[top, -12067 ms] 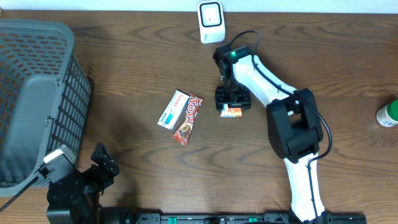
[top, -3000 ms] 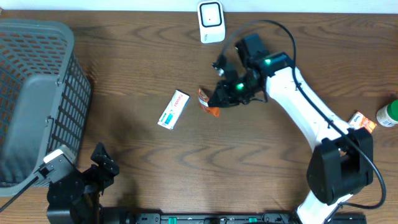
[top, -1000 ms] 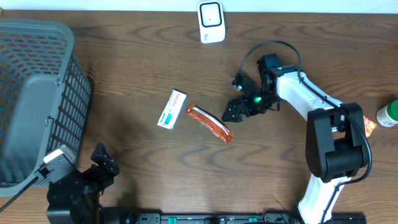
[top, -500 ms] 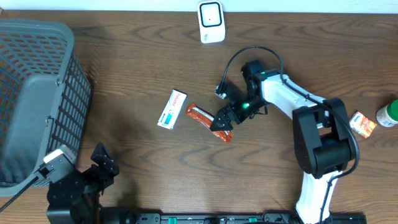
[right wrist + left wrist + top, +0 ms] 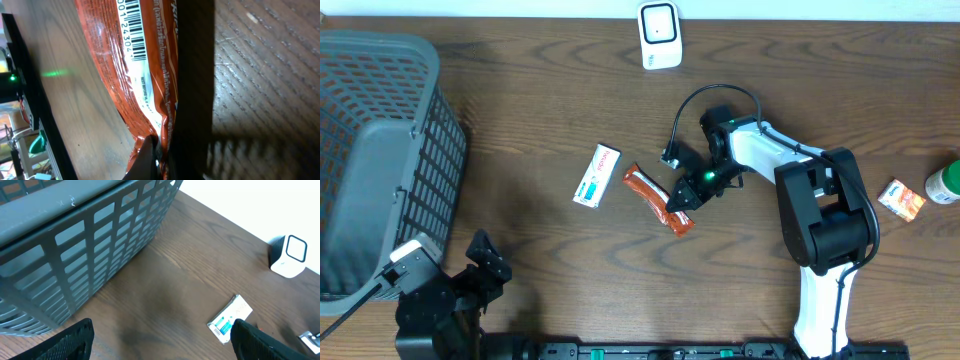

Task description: Scan the item barcode

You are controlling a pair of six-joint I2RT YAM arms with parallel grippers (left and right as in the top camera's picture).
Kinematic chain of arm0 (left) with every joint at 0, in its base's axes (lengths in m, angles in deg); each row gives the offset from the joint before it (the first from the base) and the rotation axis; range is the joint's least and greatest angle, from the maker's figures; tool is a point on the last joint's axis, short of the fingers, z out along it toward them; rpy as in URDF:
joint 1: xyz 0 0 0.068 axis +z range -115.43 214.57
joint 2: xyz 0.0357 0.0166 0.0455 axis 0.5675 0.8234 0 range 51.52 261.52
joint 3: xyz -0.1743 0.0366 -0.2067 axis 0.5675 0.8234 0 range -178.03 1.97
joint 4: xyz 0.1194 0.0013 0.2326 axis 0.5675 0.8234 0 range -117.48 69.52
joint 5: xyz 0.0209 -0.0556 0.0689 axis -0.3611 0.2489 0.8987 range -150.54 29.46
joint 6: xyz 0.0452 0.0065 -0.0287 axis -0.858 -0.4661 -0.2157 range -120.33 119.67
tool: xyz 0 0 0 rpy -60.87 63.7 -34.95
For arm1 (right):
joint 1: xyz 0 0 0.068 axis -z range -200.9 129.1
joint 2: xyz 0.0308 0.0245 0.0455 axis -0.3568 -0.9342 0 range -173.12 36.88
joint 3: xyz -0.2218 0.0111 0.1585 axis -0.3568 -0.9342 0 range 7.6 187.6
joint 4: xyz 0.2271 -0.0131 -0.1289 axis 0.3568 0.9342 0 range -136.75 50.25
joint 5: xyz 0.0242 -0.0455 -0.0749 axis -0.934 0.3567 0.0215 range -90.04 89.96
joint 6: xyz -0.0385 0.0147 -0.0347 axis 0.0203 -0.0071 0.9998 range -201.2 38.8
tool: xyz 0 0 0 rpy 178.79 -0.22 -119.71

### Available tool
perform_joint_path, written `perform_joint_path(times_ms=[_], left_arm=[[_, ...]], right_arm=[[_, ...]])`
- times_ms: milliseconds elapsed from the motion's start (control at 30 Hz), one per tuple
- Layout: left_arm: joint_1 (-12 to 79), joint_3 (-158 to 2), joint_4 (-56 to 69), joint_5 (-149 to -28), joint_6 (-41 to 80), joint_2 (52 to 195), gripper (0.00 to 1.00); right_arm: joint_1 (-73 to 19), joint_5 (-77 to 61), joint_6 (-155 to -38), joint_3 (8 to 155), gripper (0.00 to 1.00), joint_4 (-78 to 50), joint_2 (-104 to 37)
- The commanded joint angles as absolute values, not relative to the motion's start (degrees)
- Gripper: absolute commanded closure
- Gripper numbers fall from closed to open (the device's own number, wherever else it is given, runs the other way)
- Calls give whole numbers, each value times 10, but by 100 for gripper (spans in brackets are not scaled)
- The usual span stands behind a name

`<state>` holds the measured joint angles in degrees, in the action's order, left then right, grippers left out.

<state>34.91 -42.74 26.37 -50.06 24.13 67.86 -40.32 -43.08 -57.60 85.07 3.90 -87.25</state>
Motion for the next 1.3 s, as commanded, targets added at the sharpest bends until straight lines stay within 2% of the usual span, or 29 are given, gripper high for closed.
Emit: perform_joint_path(times_ms=[0, 233, 700, 1133, 1167, 1200, 1233, 1267], left_arm=[[352, -430, 265, -498, 246, 676, 12], [352, -430, 265, -498, 246, 676, 12], [352, -430, 265, -498, 246, 676, 12], [352, -430, 265, -497, 246, 676, 12], [352, -430, 265, -498, 246, 676, 12], [352, -430, 265, -497, 246, 676, 12], [352, -430, 265, -497, 246, 676, 12], [352, -430, 265, -498, 246, 676, 12]], right_arm=[[-408, -355, -584, 853, 99, 46, -893], [-418, -307, -584, 901, 99, 111, -837], [-497, -238, -585, 901, 99, 90, -596], [-521, -197, -631, 864, 98, 73, -612], [-521, -196, -639, 864, 82, 69, -616], [-521, -196, -648, 864, 60, 65, -617], [-521, -196, -652, 864, 34, 63, -619], [-521, -196, -652, 864, 17, 63, -619]])
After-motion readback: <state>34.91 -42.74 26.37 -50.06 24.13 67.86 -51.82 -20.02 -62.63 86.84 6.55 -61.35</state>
